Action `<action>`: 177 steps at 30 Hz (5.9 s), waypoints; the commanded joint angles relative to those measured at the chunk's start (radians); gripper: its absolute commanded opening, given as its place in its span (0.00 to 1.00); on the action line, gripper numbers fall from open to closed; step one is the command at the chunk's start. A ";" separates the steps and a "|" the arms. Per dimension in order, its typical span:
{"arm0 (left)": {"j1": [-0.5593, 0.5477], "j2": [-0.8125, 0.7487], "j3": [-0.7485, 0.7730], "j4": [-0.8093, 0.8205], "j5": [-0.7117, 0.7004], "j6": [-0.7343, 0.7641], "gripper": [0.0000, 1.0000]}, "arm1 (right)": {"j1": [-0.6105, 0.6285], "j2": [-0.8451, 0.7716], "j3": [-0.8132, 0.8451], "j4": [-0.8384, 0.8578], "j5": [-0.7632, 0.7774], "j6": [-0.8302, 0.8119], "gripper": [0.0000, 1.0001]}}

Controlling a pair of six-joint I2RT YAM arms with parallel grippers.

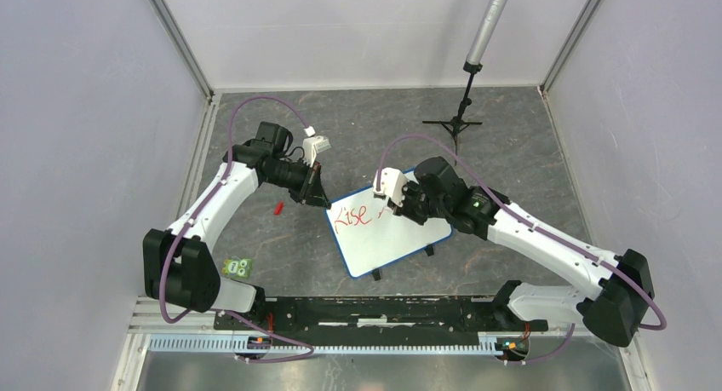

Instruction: Write a sentence on the whiteboard

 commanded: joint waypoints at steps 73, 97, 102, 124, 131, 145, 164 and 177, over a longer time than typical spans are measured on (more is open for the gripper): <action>-0.006 0.000 0.018 0.030 -0.010 0.027 0.03 | -0.105 0.030 0.085 0.026 -0.029 -0.061 0.00; -0.006 0.004 0.013 0.030 -0.013 0.027 0.03 | -0.104 -0.043 -0.044 -0.027 -0.044 -0.076 0.00; -0.006 0.002 0.013 0.030 -0.014 0.028 0.03 | -0.105 -0.047 -0.030 -0.035 -0.011 -0.088 0.00; -0.006 0.001 0.018 0.030 -0.011 0.026 0.03 | -0.105 -0.016 0.076 -0.025 0.013 -0.095 0.00; -0.006 0.001 0.014 0.030 -0.014 0.027 0.03 | -0.105 -0.006 0.060 -0.010 0.021 -0.099 0.00; -0.006 0.004 0.017 0.030 -0.011 0.025 0.03 | -0.106 -0.063 -0.029 -0.044 0.035 -0.095 0.00; -0.006 0.005 0.016 0.030 -0.013 0.028 0.03 | -0.118 -0.022 0.054 -0.028 0.051 -0.095 0.00; -0.006 0.011 0.018 0.030 -0.011 0.029 0.03 | -0.138 -0.042 0.060 -0.056 0.038 -0.110 0.00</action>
